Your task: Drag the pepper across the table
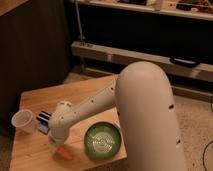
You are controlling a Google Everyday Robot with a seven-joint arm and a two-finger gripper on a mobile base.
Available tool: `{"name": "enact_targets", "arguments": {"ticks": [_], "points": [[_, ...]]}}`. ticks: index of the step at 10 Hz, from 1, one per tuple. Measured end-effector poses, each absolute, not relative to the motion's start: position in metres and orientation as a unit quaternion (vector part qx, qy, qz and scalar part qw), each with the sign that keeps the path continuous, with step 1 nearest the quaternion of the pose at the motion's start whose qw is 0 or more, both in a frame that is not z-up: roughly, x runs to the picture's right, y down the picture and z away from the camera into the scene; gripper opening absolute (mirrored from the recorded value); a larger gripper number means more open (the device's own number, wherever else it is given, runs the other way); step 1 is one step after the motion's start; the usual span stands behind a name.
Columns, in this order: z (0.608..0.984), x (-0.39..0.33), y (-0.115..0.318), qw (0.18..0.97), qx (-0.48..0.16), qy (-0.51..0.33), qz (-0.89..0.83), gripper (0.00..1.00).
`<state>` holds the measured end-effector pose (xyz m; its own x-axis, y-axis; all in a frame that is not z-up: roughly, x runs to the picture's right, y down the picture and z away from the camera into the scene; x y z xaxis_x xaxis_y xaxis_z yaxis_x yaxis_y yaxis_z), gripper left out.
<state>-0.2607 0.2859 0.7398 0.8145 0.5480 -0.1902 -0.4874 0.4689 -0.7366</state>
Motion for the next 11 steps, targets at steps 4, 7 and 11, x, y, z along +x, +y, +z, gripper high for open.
{"name": "enact_targets", "arguments": {"ticks": [4,7,11], "points": [[0.733,-0.272,0.291,0.856,-0.422,-0.048,0.297,0.0],[0.73,-0.278,0.295,0.854,-0.425,-0.059,0.295,0.0],[0.725,-0.29,0.299,0.849,-0.433,-0.075,0.294,0.0]]}}
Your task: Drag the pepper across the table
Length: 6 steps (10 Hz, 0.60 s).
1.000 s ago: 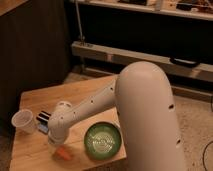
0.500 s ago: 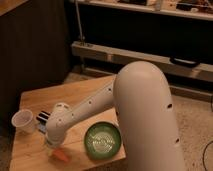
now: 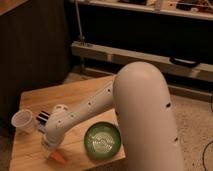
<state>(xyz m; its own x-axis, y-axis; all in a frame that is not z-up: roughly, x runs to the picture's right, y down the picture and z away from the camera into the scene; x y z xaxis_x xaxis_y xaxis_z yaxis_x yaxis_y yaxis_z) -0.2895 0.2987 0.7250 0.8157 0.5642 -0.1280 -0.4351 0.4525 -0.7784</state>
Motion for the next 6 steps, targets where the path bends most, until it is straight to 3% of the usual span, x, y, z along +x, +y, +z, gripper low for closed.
{"name": "enact_targets", "arguments": {"ticks": [6], "points": [[0.719,-0.307,0.306,0.846,-0.441,-0.09,0.286,0.0]]}}
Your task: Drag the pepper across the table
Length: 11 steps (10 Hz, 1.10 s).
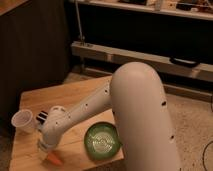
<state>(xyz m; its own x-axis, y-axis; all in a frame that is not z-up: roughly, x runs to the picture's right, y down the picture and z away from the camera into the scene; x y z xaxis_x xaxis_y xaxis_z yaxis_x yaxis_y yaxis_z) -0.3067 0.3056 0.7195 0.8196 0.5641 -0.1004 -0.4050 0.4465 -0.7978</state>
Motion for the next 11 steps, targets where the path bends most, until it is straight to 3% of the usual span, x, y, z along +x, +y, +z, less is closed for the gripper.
{"name": "enact_targets", "arguments": {"ticks": [11], "points": [[0.71,-0.341,0.312,0.838,-0.456,-0.115,0.276,0.0]]}}
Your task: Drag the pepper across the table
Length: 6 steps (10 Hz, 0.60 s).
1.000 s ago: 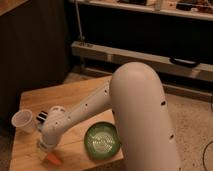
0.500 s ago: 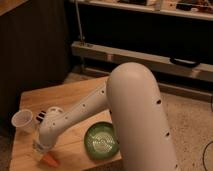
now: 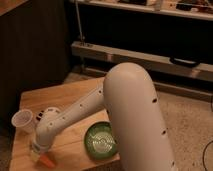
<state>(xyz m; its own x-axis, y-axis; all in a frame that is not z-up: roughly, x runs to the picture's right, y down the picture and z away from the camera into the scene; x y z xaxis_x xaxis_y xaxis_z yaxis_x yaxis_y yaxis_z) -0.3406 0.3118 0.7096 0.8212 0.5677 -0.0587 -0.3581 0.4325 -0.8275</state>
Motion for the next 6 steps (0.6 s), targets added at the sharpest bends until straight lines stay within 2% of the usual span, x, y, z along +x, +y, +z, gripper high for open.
{"name": "enact_targets", "arguments": {"ticks": [6], "points": [[0.705,-0.354,0.316,0.833,-0.465,-0.125,0.273,0.0]]}}
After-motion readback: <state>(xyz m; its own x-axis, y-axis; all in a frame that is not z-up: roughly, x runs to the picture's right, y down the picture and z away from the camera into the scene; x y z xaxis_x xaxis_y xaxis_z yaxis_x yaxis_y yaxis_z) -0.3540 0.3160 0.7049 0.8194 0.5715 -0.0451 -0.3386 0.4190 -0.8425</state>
